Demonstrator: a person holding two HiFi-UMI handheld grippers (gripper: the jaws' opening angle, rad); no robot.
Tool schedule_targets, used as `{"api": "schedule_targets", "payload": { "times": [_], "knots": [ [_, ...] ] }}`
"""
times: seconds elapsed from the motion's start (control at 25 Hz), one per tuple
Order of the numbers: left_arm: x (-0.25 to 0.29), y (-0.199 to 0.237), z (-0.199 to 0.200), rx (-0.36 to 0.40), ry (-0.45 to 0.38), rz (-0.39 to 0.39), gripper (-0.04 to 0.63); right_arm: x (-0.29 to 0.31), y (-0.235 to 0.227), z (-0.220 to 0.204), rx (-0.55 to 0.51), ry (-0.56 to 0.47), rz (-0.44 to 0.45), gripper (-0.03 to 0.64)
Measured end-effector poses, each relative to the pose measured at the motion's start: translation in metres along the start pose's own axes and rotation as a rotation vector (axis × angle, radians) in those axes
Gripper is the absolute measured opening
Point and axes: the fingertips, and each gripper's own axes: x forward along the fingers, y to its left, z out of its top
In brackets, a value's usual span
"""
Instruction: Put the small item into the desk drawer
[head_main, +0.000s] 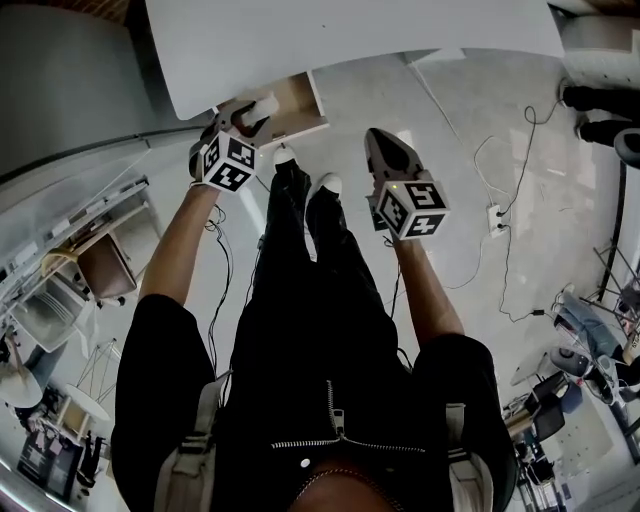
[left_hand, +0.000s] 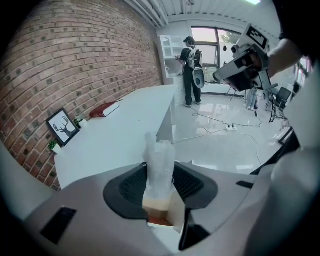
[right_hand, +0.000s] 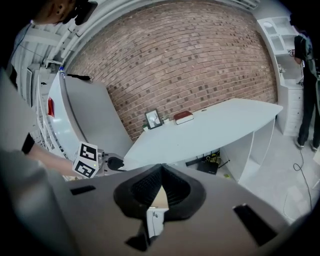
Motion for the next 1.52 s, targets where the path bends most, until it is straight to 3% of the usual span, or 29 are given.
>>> {"api": "schedule_targets", "payload": {
  "times": [0.36, 0.64, 1.12, 1.52],
  "knots": [
    [0.055, -0.011, -0.048, 0.055, 0.082, -0.060, 0.169, 0.010, -0.004, -0.025, 0.025, 0.041, -0.012, 0.006],
    [0.103, -0.018, -0.094, 0.055, 0.160, -0.114, 0.169, 0.020, -0.014, -0.051, 0.048, 0.080, -0.044, 0.006],
    [0.195, -0.030, -0.145, 0.043, 0.314, -0.219, 0.169, 0.017, -0.046, -0.100, 0.136, 0.148, -0.126, 0.006],
    [0.236, -0.043, -0.171, 0.089, 0.389, -0.286, 0.169, 0.006, -0.064, -0.130, 0.170, 0.197, -0.185, 0.006]
  ]
}}
